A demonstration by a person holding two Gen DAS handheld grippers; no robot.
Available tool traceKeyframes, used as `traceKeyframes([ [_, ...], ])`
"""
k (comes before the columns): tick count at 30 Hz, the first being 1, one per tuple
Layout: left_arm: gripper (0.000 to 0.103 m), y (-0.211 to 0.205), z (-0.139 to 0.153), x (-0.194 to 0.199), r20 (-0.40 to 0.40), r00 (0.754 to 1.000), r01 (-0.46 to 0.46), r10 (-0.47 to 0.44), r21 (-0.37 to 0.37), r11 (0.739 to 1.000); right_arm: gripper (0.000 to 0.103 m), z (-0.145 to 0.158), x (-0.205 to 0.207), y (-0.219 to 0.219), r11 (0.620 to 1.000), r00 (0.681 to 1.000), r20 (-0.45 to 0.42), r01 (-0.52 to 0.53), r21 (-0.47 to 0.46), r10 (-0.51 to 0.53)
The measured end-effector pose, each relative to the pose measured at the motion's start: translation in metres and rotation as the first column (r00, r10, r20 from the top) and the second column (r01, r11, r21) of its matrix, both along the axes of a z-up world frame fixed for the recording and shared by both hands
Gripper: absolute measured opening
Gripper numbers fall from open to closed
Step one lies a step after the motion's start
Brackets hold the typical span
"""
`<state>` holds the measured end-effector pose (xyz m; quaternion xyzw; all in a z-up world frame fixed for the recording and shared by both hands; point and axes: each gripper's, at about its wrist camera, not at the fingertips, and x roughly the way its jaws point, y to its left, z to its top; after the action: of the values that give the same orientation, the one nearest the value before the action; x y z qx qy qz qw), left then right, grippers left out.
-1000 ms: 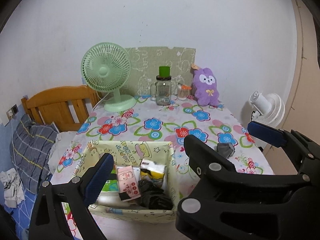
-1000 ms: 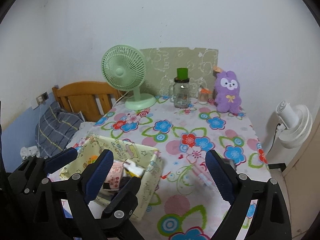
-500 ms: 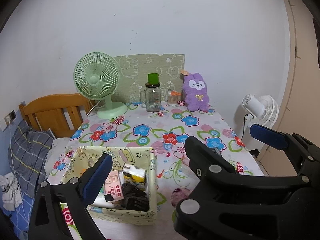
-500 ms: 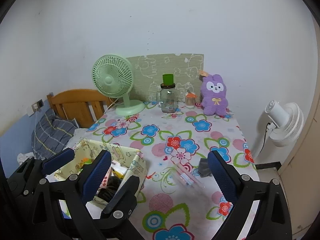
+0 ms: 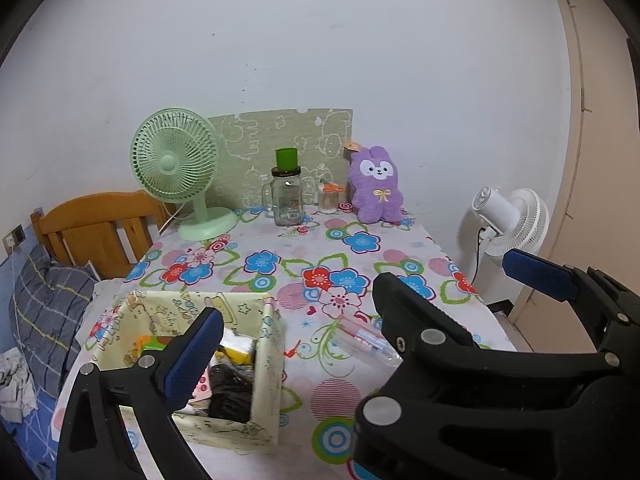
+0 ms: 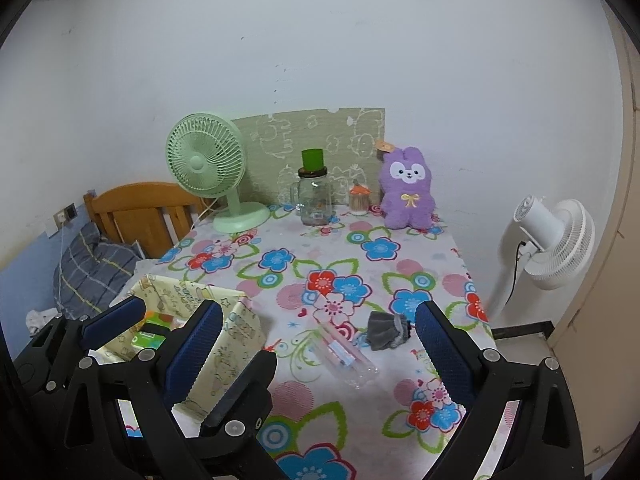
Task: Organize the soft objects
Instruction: 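Withdraw both open tools from the box toward the grey sock and plastic bag, then lower both open tools toward the grey sock and the clear plastic bag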
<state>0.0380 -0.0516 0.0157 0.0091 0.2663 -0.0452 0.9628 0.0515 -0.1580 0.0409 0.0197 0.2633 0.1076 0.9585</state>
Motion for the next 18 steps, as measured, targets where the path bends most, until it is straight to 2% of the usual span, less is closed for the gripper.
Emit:
traceKeyframes([
  [18,0.102,-0.028,-0.043,0.028,-0.094,0.995,0.020,-0.021,-0.011,1.000,0.098,-0.045,0.025,-0.029,1.000,0.997,-0.073,0.019,-0.011,-0.020],
])
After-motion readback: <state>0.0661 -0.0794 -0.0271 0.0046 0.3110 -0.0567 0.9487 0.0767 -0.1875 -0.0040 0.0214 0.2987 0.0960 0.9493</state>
